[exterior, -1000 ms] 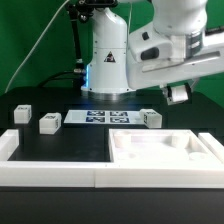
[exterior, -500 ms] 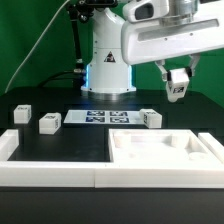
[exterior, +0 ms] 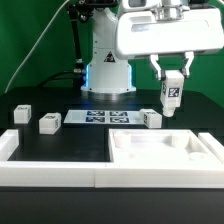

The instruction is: Assemble one leg

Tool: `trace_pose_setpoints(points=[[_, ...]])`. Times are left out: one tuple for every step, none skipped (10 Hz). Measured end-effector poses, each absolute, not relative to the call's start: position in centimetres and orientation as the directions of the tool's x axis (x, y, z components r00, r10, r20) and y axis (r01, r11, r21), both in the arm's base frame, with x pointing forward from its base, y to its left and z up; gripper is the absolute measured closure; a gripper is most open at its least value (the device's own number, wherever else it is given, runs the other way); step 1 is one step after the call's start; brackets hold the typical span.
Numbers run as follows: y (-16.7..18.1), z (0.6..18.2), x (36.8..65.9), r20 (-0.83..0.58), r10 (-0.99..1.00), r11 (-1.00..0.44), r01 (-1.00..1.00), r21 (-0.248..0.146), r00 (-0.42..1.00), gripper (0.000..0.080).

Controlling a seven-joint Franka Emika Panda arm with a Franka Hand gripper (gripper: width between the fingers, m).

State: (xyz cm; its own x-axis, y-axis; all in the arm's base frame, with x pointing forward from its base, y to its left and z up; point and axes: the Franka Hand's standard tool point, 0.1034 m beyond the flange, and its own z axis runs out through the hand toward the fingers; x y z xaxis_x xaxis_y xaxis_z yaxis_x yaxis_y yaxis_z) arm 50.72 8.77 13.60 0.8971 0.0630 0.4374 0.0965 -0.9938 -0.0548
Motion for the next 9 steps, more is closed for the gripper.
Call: trace_pose_setpoints(points=[[9.5,14.3,51.1,0.473,0.075,-0.993,0.111,-0.048,0.878,0.0508],[8.8,14.4,51.3,0.559,0.069,-0.995,0.1,-0.025,0.827,0.0508],[9.0,12.9,50.5,0.49,0.073,-0.994,0.105,-0.038,0.869,0.0508],[9.1,13.4,50.9,0.498,0.073,-0.994,0.105,-0.038,0.864,0.0508],[9.0,13.0,51.0,0.494,0.075,-0.994,0.107,-0.037,0.866,0.0508],[9.1,12.4,52.4,0.497,0.083,-0.993,0.115,-0.035,0.864,0.0508],[9.5,12.5,54.0,0.503,0.084,-0.992,0.12,-0.039,0.86,0.0508],[10.0,12.7,55.5,0.512,0.08,-0.991,0.121,-0.047,0.856,0.0508],[10.7,12.7,56.9,0.512,0.081,-0.99,0.127,-0.057,0.855,0.0508]])
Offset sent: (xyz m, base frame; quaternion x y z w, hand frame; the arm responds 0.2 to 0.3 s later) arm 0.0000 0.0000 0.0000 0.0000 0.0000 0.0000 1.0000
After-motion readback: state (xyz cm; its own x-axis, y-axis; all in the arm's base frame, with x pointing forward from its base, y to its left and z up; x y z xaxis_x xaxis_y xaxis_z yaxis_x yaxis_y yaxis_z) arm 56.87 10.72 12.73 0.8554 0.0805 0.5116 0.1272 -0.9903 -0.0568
